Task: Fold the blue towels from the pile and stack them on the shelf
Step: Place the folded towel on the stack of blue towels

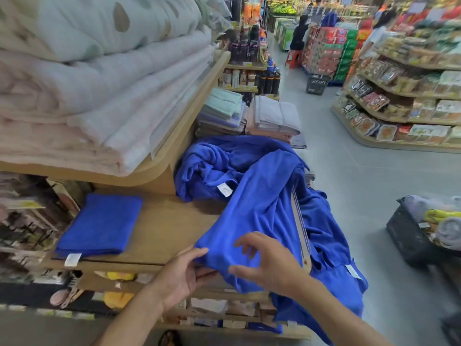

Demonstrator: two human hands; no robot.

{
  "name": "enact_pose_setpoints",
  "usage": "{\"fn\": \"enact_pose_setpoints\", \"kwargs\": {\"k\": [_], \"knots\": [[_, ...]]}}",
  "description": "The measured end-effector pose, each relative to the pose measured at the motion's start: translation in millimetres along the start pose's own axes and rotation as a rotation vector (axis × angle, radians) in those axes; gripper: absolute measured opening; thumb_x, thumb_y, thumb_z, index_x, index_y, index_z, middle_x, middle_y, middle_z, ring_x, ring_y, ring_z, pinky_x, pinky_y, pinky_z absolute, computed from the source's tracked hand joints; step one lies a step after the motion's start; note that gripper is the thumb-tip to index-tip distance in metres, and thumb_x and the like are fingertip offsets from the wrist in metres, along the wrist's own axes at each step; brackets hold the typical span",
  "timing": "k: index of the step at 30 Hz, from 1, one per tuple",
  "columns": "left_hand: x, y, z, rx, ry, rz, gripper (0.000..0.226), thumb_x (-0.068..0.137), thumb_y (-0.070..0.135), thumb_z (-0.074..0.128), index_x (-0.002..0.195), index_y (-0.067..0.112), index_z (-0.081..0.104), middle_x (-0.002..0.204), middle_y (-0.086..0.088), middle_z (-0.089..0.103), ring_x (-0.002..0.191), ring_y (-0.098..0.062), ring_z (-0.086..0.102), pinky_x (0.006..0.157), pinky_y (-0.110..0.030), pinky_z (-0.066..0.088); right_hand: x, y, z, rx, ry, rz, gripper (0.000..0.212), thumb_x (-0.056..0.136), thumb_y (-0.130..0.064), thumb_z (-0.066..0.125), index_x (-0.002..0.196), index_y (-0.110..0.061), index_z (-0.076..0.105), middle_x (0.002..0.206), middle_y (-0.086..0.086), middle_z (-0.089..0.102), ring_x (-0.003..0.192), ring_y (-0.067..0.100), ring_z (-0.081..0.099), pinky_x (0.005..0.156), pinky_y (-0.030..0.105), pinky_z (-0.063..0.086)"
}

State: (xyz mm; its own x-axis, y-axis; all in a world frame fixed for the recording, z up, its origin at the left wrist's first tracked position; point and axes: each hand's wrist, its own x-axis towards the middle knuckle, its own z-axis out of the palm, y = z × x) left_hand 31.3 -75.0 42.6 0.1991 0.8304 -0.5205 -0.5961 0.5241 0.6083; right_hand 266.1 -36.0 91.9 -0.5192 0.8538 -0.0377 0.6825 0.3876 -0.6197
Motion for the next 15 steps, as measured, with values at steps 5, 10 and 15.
{"fn": "enact_pose_setpoints", "kwargs": {"k": [5,10,15], "knots": [[-3,13,20,0.142,-0.133,-0.132,0.058,0.098,0.045,0.053,0.129,-0.004,0.065,0.127,-0.030,0.065,0.103,-0.038,0.072,0.088,-0.045,0.057,6,-19,28,-0.048,0.142,-0.126,0.022,0.087,-0.041,0.062,0.105,-0.033,0.053,0.100,-0.014,0.054,0.088,0.008,0.055,0.077,0.036,0.051],[39,36,40,0.335,0.050,-0.129,0.048,0.095,0.058,0.050,0.105,0.014,0.067,0.091,-0.011,0.065,0.079,-0.023,0.058,0.074,-0.035,0.044,-3,-12,12,0.080,0.077,-0.228,0.017,0.101,-0.031,0.051,0.084,-0.033,0.053,0.081,-0.012,0.051,0.076,0.008,0.051,0.071,0.038,0.048],[102,53,100,0.424,-0.039,-0.081,0.026,0.093,0.044,0.062,0.097,0.018,0.058,0.081,-0.003,0.049,0.070,-0.016,0.045,0.065,-0.028,0.036,-22,-16,1,0.129,0.045,-0.221,0.034,0.102,-0.034,0.045,0.074,-0.016,0.042,0.073,-0.003,0.047,0.067,0.014,0.046,0.065,0.042,0.041]]}}
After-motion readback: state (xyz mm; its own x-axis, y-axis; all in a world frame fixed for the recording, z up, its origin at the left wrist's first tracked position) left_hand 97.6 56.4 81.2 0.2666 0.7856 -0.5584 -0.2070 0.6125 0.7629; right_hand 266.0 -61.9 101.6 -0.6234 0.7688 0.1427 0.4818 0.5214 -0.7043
